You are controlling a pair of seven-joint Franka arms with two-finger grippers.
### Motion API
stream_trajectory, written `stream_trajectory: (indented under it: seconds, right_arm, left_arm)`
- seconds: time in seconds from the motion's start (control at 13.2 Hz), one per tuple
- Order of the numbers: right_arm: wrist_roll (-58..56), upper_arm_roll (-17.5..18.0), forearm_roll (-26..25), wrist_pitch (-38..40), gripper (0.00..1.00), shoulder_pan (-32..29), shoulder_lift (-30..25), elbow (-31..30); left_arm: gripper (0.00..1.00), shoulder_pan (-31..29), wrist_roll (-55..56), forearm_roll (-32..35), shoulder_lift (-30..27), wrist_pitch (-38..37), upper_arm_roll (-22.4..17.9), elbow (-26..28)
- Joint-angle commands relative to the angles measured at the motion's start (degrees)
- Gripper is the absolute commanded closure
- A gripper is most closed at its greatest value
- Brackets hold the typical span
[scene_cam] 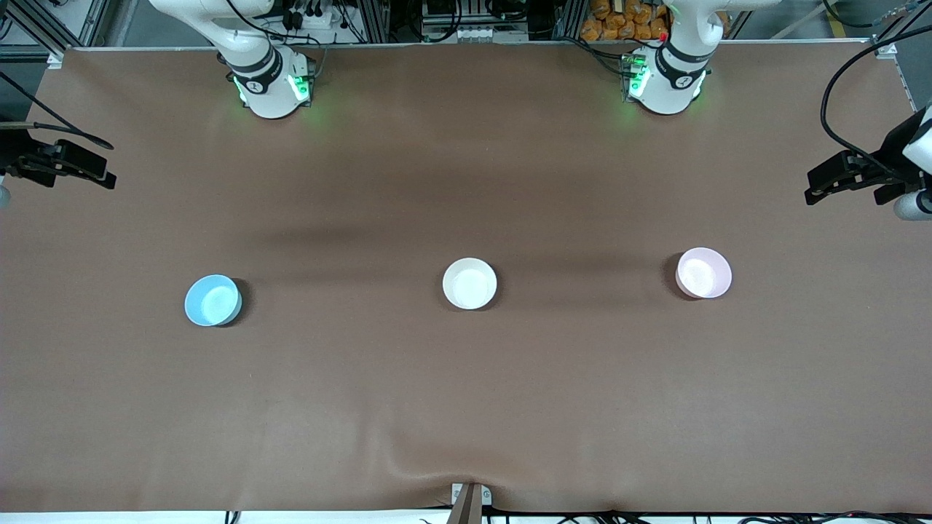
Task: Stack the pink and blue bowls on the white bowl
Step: 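Move the left gripper toward the pink bowl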
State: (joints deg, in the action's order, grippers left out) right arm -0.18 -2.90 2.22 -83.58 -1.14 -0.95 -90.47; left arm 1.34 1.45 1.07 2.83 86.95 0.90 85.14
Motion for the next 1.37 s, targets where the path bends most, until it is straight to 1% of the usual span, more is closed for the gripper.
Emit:
stream_trajectory:
  seconds: [0.0, 0.46, 0.61, 0.76, 0.91, 0.99, 1.14, 1.29]
  right_arm:
    - [0.53, 0.09, 0.51, 0.61, 0.00, -0.18, 0.60, 1.00]
    - [0.62, 0.09, 0.42, 0.96, 0.00, -0.26, 0.69, 1.35]
    - [0.53, 0.09, 0.42, 1.40, 0.00, -0.44, 0.69, 1.61]
    - [0.53, 0.09, 0.42, 1.49, 0.00, -0.44, 0.69, 1.70]
    - [0.53, 0.09, 0.42, 1.49, 0.00, -0.44, 0.69, 1.70]
    - [0.53, 0.09, 0.42, 1.49, 0.00, -0.44, 0.69, 1.70]
    - [0.53, 0.09, 0.42, 1.49, 0.00, -0.44, 0.69, 1.70]
    - [0.53, 0.00, 0.42, 1.49, 0.00, -0.53, 0.69, 1.70]
  left_arm:
    - [0.00, -0.64, 0.40, -0.54, 0.16, -1.52, 0.50, -1.38]
    - [0.00, -0.81, 0.13, -1.16, 0.25, -1.87, -0.02, -1.29]
    - [0.00, -0.99, -0.30, -0.98, 0.42, -2.04, -0.03, -0.42]
    - [0.00, -1.08, -0.83, -0.90, 2.26, -1.96, -0.11, 0.11]
    - [0.00, -1.16, -1.09, -0.28, 4.19, 0.57, -0.11, 1.42]
    - [0.00, -1.95, -1.53, -0.19, 4.38, 3.29, -0.11, 3.87]
    - [0.00, -2.48, -4.34, 0.07, 3.68, 11.01, -0.20, 11.06]
    - [0.00, -3.80, -5.14, 0.16, 3.24, 15.95, -0.11, 16.00]
